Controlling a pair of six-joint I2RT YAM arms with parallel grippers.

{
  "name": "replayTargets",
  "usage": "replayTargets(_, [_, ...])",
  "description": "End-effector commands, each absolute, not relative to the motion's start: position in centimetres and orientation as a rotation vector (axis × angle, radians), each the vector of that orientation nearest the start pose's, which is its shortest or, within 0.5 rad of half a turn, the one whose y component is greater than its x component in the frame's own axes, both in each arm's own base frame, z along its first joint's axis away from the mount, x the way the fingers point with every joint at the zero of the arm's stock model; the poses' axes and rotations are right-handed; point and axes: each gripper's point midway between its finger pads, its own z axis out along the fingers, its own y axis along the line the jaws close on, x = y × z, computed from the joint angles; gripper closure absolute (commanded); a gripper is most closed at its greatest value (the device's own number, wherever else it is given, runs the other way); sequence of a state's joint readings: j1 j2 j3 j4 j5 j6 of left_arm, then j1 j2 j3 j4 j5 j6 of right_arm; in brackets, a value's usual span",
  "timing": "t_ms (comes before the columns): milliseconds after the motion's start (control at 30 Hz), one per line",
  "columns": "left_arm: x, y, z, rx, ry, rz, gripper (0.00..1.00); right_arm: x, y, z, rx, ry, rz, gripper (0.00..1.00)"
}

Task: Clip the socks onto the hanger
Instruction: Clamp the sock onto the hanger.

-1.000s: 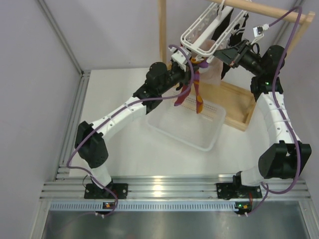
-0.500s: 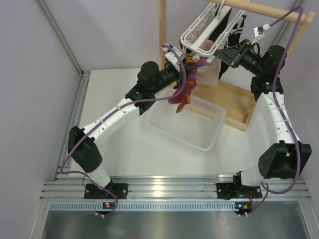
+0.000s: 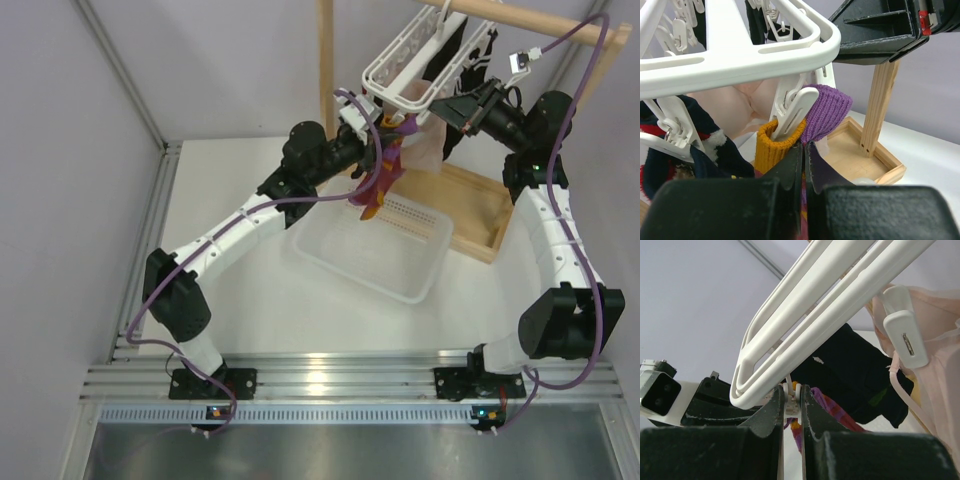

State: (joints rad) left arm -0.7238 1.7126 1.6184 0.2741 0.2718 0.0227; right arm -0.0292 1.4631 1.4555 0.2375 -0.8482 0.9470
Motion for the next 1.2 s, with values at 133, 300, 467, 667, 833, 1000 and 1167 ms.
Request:
replayTargets(133, [38.7, -39.9, 43.8, 0.740, 1.153, -0.689, 1.00, 40.3, 13.8, 48.5, -0.065, 1.452, 1.271, 1.00])
replayTargets(300, [39.0, -39.8, 43.6, 0.763, 1.135, -0.640, 1.00, 40.5, 13.8, 48.2, -0.053, 1.460, 1.280, 1.00])
replayTargets(467, [39.3, -40.0, 42.7, 0.787, 1.150, -0.608, 1.00, 40.6, 13.9, 48.2, -0.043, 1.460, 1.303, 1.00])
replayTargets(667, [39.7, -39.8, 41.7, 0.814, 1.153, -0.552, 1.00, 40.5, 13.9, 48.6, -0.045, 1.456, 1.307, 1.00])
replayTargets(833, [39.8, -39.7, 41.9, 0.802, 1.152, -0.552, 1.00, 40.5, 13.9, 48.2, -0.049, 1.463, 1.299, 1.00])
replayTargets(1000, [39.8, -40.1, 43.2, 0.787, 1.133, -0.564, 1.00, 40.4, 13.9, 47.8, -0.058, 1.475, 1.280, 1.00])
replayTargets(1167, [39.6, -41.1, 43.6, 0.799, 1.126, -0.568, 1.00, 40.4, 14.2, 47.5, -0.060, 1.482, 1.281, 1.00])
